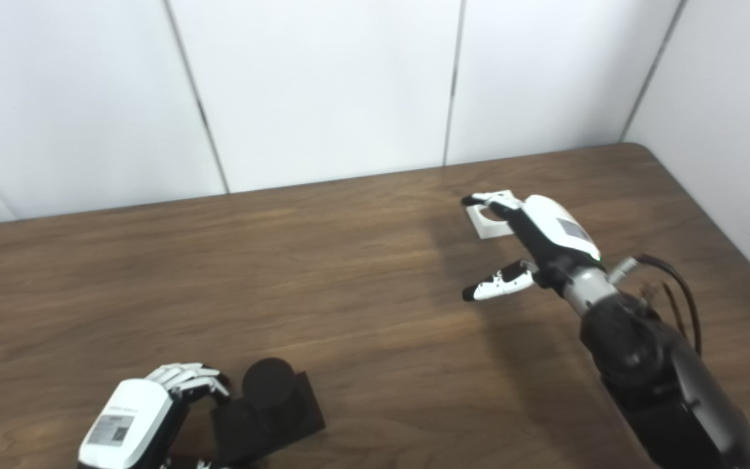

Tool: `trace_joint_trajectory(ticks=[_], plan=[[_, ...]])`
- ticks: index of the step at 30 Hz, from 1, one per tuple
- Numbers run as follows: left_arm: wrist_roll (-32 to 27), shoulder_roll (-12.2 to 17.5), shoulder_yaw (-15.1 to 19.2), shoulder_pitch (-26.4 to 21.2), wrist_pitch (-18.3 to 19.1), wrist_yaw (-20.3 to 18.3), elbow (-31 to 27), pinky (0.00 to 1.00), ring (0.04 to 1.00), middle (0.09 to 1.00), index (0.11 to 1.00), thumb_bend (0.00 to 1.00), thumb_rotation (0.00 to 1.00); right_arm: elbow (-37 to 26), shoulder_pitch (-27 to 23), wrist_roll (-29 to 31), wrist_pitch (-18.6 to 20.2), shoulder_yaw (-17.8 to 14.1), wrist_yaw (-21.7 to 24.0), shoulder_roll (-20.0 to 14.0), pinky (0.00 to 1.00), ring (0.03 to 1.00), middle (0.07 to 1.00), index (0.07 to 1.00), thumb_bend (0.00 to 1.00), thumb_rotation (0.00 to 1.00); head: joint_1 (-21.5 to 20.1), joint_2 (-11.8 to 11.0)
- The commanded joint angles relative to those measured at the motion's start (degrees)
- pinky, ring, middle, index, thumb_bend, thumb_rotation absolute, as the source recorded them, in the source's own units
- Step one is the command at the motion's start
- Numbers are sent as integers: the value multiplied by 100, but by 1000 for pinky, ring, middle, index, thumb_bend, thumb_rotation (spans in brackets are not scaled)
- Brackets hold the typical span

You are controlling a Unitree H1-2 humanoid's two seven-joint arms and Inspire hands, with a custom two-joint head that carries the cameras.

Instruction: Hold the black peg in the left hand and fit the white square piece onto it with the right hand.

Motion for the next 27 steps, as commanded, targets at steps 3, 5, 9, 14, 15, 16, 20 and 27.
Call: trace_joint_trajectory(ticks=[3, 5, 9, 14, 15, 16, 20, 27], plan=[[166, 183, 133, 135, 212, -302, 238, 781, 766, 711, 487, 520, 53, 203, -547, -366, -136, 35, 205, -369, 997, 999, 967, 884, 882, 180, 2, -20], [156, 176, 145, 148, 174, -250, 276, 783, 767, 711, 487, 520, 53, 425, -772, -505, -154, 110, 299, -425, 1000, 1000, 976, 885, 890, 193, 7, -51], [113, 184, 178, 180, 136, -259, 292, 785, 768, 713, 487, 520, 55, 988, -1234, -716, -277, 263, 377, -510, 1000, 1000, 985, 885, 908, 200, -22, -109], [120, 199, 192, 202, 117, -275, 325, 788, 772, 718, 488, 520, 56, 1578, -1665, -914, -478, 427, 366, -562, 1000, 1000, 984, 887, 918, 238, -72, -147], [107, 204, 194, 205, 101, -258, 350, 789, 772, 719, 488, 520, 56, 1692, -1754, -968, -493, 464, 373, -564, 1000, 1000, 985, 888, 916, 240, -85, -157], [97, 206, 198, 207, 89, -249, 366, 790, 773, 719, 488, 520, 56, 1766, -1812, -1004, -502, 488, 377, -565, 1000, 1000, 989, 891, 911, 239, -85, -157], [109, 205, 206, 227, 63, -212, 390, 791, 772, 719, 488, 520, 56, 2164, -2102, -1106, -630, 586, 351, -564, 1000, 1000, 993, 892, 910, 233, -93, -161], [89, 196, 205, 262, 59, -217, 384, 799, 775, 721, 488, 520, 56, 2794, -2540, -1243, -682, 828, 441, -535, 1000, 1000, 995, 898, 888, 248, -85, -159]])
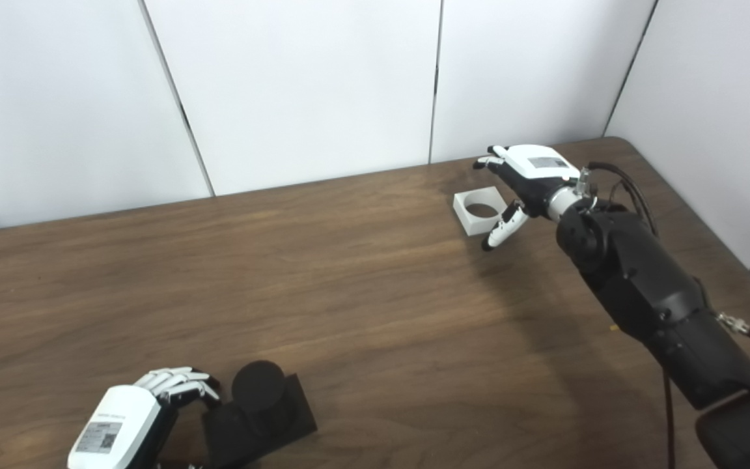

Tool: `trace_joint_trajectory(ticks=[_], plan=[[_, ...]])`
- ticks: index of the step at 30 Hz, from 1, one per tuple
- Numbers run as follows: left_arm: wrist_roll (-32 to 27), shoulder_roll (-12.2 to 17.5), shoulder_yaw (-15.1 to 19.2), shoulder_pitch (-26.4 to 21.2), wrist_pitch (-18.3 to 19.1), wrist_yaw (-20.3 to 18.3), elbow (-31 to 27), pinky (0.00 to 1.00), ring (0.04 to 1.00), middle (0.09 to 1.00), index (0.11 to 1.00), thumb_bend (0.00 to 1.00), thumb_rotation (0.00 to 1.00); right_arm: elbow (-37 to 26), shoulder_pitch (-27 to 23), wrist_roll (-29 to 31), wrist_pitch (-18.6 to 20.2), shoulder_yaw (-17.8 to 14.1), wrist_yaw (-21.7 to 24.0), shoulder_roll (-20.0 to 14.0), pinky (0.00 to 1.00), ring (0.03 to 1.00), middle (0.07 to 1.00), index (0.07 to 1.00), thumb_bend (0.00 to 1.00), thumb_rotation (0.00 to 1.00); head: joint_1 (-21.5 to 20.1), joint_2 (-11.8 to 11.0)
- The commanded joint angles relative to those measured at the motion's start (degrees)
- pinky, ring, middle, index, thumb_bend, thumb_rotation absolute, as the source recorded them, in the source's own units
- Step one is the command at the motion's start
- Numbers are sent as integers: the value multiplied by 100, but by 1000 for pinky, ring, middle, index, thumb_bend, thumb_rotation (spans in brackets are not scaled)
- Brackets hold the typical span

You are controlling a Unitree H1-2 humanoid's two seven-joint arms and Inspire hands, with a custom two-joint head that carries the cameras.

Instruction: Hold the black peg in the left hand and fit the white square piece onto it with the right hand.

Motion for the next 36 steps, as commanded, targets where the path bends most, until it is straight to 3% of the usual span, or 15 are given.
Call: trace_joint_trajectory(ticks=[1, 12, 23, 36], plan=[[207, 194, 68, 181, 191, -239, 354, 800, 773, 721, 488, 520, 56, 56, -428, -122, -194, 12, -52, -185, 1000, 1000, 992, 897, 885, 245, 16, 13], [231, 201, 55, 196, 216, -298, 282, 805, 776, 724, 488, 519, 57, 720, -870, -247, -482, 391, -12, -144, 998, 1000, 955, 880, 894, 235, 46, 14], [76, 155, 110, 256, 258, -351, 191, 800, 781, 726, 489, 519, 58, 1594, -1324, -564, -678, 906, -31, -19, 928, 983, 915, 810, 889, 246, 67, 8], [-190, 75, 226, 313, 283, -576, 25, 797, 779, 730, 489, 516, 59, 1918, -1306, -688, -825, 1106, -186, 56, 883, 958, 898, 789, 830, 275, 103, 32]])
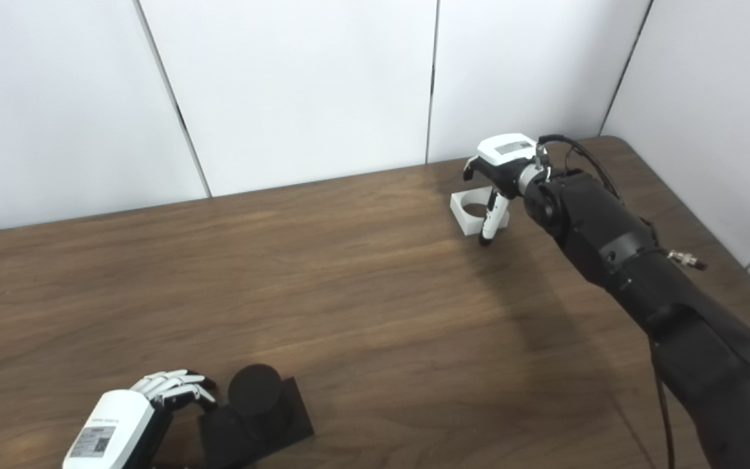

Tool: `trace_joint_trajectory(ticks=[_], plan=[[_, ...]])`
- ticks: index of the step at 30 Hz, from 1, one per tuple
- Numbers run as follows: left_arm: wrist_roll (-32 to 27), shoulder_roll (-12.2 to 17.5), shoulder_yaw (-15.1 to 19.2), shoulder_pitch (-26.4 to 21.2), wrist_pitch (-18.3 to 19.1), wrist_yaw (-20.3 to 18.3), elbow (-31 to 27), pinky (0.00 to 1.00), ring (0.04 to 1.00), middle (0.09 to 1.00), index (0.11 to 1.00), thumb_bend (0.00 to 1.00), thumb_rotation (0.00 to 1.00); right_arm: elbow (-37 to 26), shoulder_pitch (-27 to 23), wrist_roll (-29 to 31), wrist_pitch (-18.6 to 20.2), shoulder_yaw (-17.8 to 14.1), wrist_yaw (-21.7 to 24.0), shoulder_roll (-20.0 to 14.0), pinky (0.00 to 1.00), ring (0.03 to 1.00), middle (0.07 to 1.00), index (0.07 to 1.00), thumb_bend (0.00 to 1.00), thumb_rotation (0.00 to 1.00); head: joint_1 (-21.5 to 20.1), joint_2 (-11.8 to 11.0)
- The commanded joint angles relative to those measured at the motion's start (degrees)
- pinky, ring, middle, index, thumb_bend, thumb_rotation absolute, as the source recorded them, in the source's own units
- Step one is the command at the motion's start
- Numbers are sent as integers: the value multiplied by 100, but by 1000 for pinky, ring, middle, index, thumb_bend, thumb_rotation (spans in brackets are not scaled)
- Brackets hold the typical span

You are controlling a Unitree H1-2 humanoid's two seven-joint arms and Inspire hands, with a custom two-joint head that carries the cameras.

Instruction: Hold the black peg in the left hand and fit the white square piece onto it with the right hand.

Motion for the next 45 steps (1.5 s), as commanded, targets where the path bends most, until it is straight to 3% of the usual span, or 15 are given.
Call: trace_joint_trajectory(ticks=[1, 9, 20, 25, 28, 29, 31, 34, 45], plan=[[28, 125, 84, 209, 274, -354, 130, 796, 778, 730, 489, 516, 59, 33, -137, -45, -68, 13, -37, -56, 883, 958, 898, 790, 828, 273, 6, 5], [-84, 89, 144, 233, 280, -448, 39, 785, 777, 728, 489, 515, 60, 81, -118, -93, -208, 60, -101, -67, 830, 935, 885, 795, 826, 272, 19, 35], [-58, 32, 207, 242, 295, -593, -34, 773, 776, 729, 489, 515, 60, 196, -151, -259, -196, 243, 33, -50, 844, 933, 885, 770, 814, 283, 49, 56], [-16, 13, 212, 265, 359, -709, -130, 780, 779, 729, 489, 515, 60, 210, -148, -228, -188, 283, 51, -29, 838, 925, 875, 727, 815, 233, 105, 106], [-31, -1, 221, 271, 336, -712, -156, 774, 775, 727, 489, 515, 59, 241, -128, -119, -236, 233, 2, 2, 820, 908, 848, 651, 818, 176, 126, 119], [-28, -6, 222, 268, 333, -720, -160, 776, 776, 727, 489, 515, 59, 251, -124, -74, -236, 214, 7, 13, 815, 895, 829, 573, 675, 159, 126, 118], [-18, -15, 222, 259, 338, -745, -167, 776, 776, 728, 489, 515, 59, 267, -123, -18, -247, 192, 17, 29, 796, 866, 791, 505, 556, 141, 131, 111], [14, -19, 215, 244, 346, -780, -180, 778, 779, 729, 489, 515, 59, 267, -108, 40, -270, 154, -5, 42, 771, 831, 742, 485, 528, 132, 128, 97], [93, -74, 187, 160, 328, -725, -42, 774, 777, 724, 489, 516, 59, 273, -49, 115, -418, 62, -136, -35, 754, 827, 752, 483, 524, 130, 146, 27]])
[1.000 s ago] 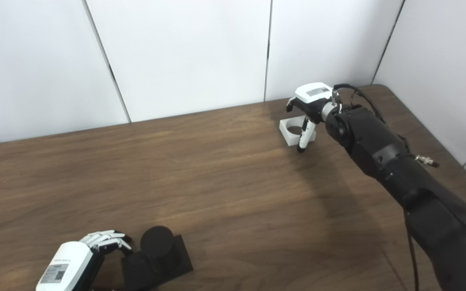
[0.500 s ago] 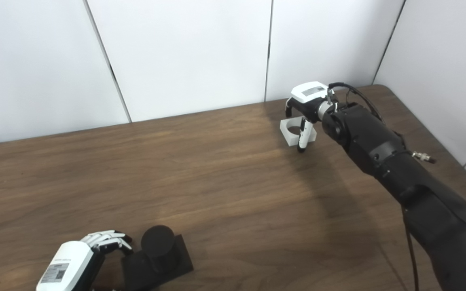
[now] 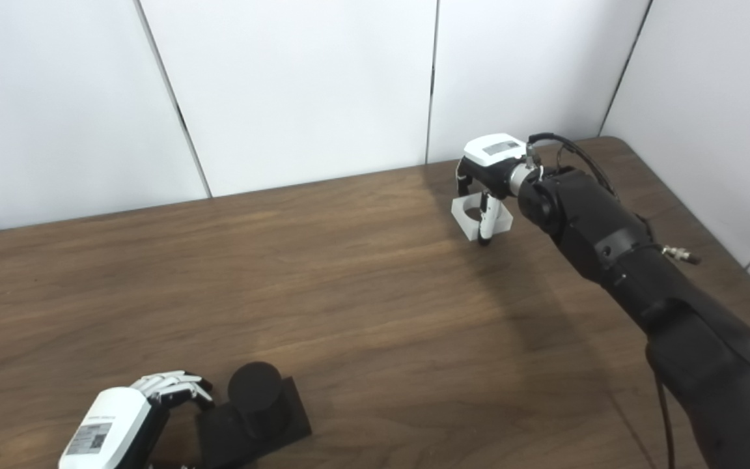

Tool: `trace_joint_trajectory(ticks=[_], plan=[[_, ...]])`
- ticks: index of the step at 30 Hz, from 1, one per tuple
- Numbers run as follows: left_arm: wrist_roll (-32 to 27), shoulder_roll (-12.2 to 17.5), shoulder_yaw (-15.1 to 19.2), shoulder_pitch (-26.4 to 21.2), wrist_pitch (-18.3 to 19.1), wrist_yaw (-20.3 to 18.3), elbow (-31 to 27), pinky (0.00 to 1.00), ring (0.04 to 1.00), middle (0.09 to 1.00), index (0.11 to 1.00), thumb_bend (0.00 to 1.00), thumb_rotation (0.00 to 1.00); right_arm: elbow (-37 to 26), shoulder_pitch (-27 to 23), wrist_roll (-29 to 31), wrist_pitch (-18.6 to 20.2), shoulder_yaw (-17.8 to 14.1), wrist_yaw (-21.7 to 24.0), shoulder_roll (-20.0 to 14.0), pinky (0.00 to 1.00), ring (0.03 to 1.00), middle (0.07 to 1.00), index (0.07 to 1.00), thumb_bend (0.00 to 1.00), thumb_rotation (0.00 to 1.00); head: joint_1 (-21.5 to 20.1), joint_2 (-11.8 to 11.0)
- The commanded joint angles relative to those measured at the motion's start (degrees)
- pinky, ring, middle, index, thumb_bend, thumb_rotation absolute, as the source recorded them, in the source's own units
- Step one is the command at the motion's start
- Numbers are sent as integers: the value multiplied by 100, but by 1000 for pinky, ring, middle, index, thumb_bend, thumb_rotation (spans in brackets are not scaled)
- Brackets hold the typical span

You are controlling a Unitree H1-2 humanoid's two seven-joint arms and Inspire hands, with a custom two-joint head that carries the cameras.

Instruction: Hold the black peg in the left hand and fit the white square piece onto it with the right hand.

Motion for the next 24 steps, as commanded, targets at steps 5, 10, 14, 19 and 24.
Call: trace_joint_trajectory(ticks=[5, 10, 14, 19, 24], plan=[[108, 61, -19, 83, 173, -184, 290, 775, 775, 720, 488, 516, 58, -186, 182, 29, -101, -94, -37, -207, 751, 835, 751, 484, 523, 130, 61, -1], [127, 34, -32, 72, 178, -173, 301, 771, 774, 720, 489, 516, 57, -519, 391, 122, -167, -273, -93, -334, 756, 836, 740, 485, 523, 129, 89, 5], [122, 34, -39, 71, 171, -162, 301, 766, 773, 721, 489, 516, 57, -1071, 534, 198, -269, -416, -37, -426, 760, 829, 732, 485, 522, 126, 104, 18], [138, 19, -53, 56, 172, -160, 310, 755, 767, 718, 488, 517, 57, -2229, 698, 357, -261, -594, 345, -495, 771, 834, 738, 485, 521, 125, 140, 31], [198, -26, -81, 13, 217, -200, 308, 754, 759, 712, 488, 517, 57, -3508, 779, 421, -217, -655, 869, -375, 764, 826, 735, 486, 521, 127, 243, 50]])
